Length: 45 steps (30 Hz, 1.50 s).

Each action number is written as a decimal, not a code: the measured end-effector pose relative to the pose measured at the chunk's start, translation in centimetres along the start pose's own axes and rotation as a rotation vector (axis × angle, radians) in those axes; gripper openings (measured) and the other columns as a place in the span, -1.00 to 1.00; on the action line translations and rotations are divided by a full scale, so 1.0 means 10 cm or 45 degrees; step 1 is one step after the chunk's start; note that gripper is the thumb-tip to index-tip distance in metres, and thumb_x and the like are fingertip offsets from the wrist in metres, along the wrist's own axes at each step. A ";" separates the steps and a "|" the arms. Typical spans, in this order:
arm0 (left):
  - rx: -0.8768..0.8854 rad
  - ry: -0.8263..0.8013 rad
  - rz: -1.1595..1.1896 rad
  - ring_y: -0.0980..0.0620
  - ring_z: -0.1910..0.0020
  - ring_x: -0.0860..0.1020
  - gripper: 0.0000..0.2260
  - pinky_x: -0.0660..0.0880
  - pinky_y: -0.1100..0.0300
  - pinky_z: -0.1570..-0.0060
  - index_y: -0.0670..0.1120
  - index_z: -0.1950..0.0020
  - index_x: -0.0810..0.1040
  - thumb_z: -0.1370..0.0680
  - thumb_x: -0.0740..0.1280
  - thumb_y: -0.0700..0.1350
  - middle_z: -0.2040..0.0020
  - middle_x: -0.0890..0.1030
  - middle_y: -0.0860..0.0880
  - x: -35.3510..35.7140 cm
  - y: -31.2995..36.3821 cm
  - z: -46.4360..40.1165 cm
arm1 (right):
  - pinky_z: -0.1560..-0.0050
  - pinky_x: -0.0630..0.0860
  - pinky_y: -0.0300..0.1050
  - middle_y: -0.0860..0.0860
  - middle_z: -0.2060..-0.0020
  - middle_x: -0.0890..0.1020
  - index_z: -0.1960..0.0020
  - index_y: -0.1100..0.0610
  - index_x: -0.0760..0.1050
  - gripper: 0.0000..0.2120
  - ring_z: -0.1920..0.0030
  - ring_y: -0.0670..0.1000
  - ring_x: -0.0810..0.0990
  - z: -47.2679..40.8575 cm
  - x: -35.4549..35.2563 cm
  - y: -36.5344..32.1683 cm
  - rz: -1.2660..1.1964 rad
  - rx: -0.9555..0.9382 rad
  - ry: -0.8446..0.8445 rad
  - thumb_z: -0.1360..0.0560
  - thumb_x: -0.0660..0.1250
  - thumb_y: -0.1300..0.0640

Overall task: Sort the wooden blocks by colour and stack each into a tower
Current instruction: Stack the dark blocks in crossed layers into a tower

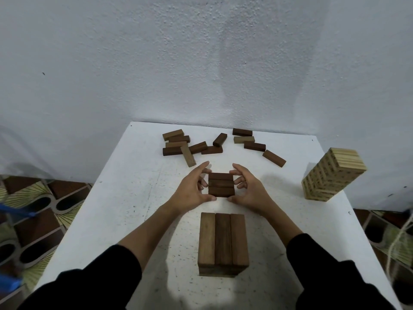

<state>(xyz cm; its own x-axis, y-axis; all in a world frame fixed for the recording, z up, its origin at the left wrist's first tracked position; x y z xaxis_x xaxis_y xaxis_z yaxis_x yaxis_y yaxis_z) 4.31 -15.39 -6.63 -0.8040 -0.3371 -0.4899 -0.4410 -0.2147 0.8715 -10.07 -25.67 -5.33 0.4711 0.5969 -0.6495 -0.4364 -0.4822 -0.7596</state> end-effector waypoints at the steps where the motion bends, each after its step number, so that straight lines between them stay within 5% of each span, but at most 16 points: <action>1: 0.000 0.003 0.001 0.05 0.10 0.49 -0.18 0.48 0.42 0.21 0.04 -0.48 0.23 -0.32 0.57 -0.20 -0.23 0.44 0.10 0.00 0.00 0.00 | -0.02 0.45 -0.33 0.09 -0.32 0.44 -0.48 0.14 0.17 -0.15 -0.06 -0.02 0.49 0.00 0.00 0.00 0.002 -0.001 0.001 -0.31 0.54 0.23; 28: -0.038 -0.030 0.024 0.08 0.13 0.49 -0.19 0.48 0.41 0.26 0.03 -0.47 0.24 -0.33 0.56 -0.23 -0.25 0.48 0.02 -0.05 0.09 0.01 | 0.06 0.43 -0.45 0.02 -0.30 0.43 -0.47 0.06 0.19 -0.16 -0.02 -0.08 0.47 -0.05 -0.01 0.06 -0.057 0.044 -0.085 -0.32 0.54 0.21; 35: 0.135 0.007 0.147 0.16 0.02 0.50 -0.16 0.47 0.38 0.12 -0.01 -0.49 0.20 -0.32 0.57 -0.19 -0.24 0.53 0.03 -0.45 0.60 0.15 | -0.20 0.49 -0.09 -0.03 -0.21 0.47 -0.41 -0.01 0.28 -0.23 -0.15 0.01 0.51 0.20 -0.41 -0.40 -0.537 -0.029 0.020 -0.31 0.54 0.27; 45: 0.314 0.043 0.308 0.18 -0.16 0.51 -0.19 0.46 0.09 -0.18 0.11 -0.40 0.25 -0.24 0.56 -0.09 -0.17 0.54 0.11 -0.68 1.16 0.93 | -0.35 0.37 0.14 0.02 -0.24 0.46 -0.37 -0.12 0.31 -0.24 -0.24 0.01 0.48 0.95 -0.61 -1.10 -0.661 -0.230 0.051 -0.25 0.48 0.23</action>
<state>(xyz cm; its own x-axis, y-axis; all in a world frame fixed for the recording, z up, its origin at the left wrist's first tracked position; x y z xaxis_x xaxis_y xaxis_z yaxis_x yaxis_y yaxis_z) 0.95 -7.11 7.02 -0.8852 -0.3821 -0.2652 -0.3257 0.1022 0.9400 -15.39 -17.93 7.28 0.6195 0.7627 -0.1858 -0.0016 -0.2355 -0.9719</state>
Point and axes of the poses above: each hand's wrist, its own z-axis away from the middle knuckle, its own x-axis out of the palm, y = z × x, the point moved 4 cm from there along -z, towards the middle knuckle
